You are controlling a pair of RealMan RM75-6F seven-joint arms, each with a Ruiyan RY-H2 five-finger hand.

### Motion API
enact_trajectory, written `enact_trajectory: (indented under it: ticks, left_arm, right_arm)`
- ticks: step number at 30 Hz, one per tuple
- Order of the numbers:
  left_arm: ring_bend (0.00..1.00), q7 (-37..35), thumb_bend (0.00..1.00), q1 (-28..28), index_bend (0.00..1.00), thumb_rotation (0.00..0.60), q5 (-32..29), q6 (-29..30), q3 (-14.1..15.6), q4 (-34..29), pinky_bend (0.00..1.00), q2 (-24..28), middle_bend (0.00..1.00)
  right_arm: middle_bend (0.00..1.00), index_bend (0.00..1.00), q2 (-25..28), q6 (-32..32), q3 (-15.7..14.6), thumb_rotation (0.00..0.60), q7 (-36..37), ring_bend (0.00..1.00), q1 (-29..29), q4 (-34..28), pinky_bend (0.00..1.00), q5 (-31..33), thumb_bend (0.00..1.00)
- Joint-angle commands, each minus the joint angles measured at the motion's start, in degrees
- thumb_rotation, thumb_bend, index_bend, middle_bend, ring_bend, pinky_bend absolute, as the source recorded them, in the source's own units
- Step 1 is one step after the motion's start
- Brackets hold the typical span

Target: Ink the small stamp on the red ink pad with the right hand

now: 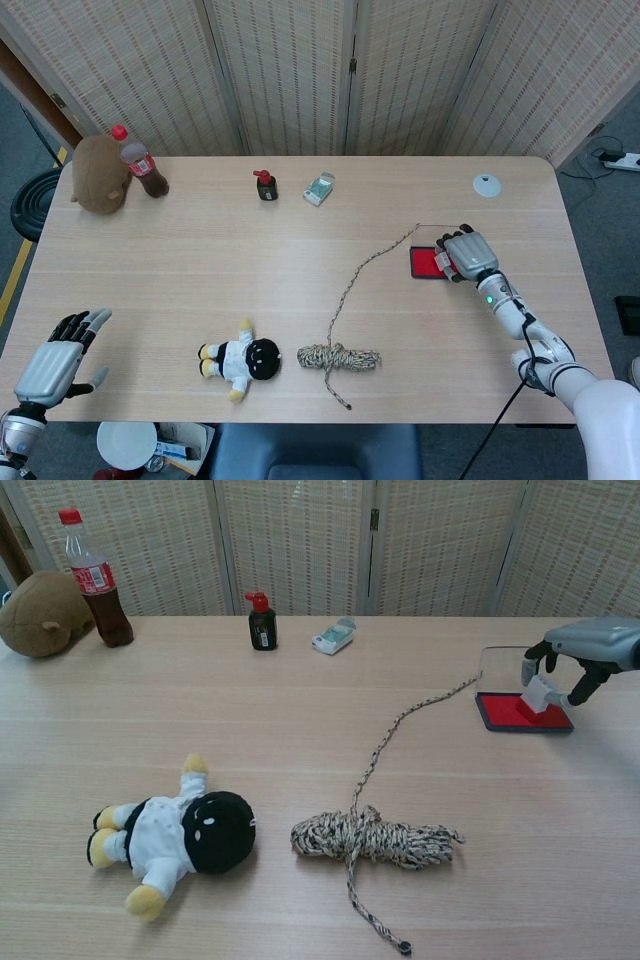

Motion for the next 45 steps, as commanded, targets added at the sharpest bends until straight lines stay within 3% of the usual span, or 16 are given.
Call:
enact_trajectory:
  ticks: [1, 15, 20, 30, 36, 45]
  left_arm:
    - [0.0, -0.2, 0.34, -0.1, 0.0, 0.6, 0.0, -0.1, 0.1, 0.1, 0.06, 0.0, 0.0]
    - [0.0, -0.4, 0.34, -0.6, 0.0, 0.6, -0.1, -0.5, 0.0, 0.9, 0.06, -0.7, 0.0]
    - [0.0, -0.2, 0.34, -0.6, 0.0, 0.6, 0.1, -0.1, 0.0, 1.0, 0.06, -0.7, 0.0]
    - [0.0, 2.5, 0.34, 0.4, 0.0, 0.6, 0.9, 2.4, 0.2, 0.0, 0.06, -0.9, 0.0]
    - [0.0, 5.1, 0.34, 0.9, 0.0, 0.6, 0.1, 3.3, 0.0, -0.8, 0.06, -1.4, 0.0]
    - [0.0, 8.1, 0.34, 1.9, 0.0, 0.6, 1.6, 5.6, 0.3, -2.0, 0.06, -1.7, 0.0]
  right_arm:
    - [0.31, 0.6, -0.5, 0.4, -0.3, 0.6, -0.1, 0.28, -0.4, 0.9, 0.12, -0.3, 0.39]
    - [0.34, 0.62, -2.6, 0.5, -1.8, 0.6, 3.5, 0.3, -1.0, 5.6, 0.12, -2.1, 0.39]
    - [0.34, 0.62, -1.3, 3.1, -1.5, 0.6, 5.1, 0.3, -1.0, 4.2, 0.12, -2.8, 0.39]
    - [0.34, 0.62, 8.8, 9.0, 0.0, 0.6, 2.5, 0.3, -2.9, -12.3, 0.12, -2.2, 0.39]
    - [0.33, 0.62, 15.2, 10.5, -1.8, 0.6, -3.1, 0.3, -5.9, -24.3, 0.12, -1.8, 0.39]
    - [0.32, 0.62, 18.5, 11.7, -4.0, 0.6, -9.3, 0.3, -9.5, -31.5, 0.12, -0.9, 0.39]
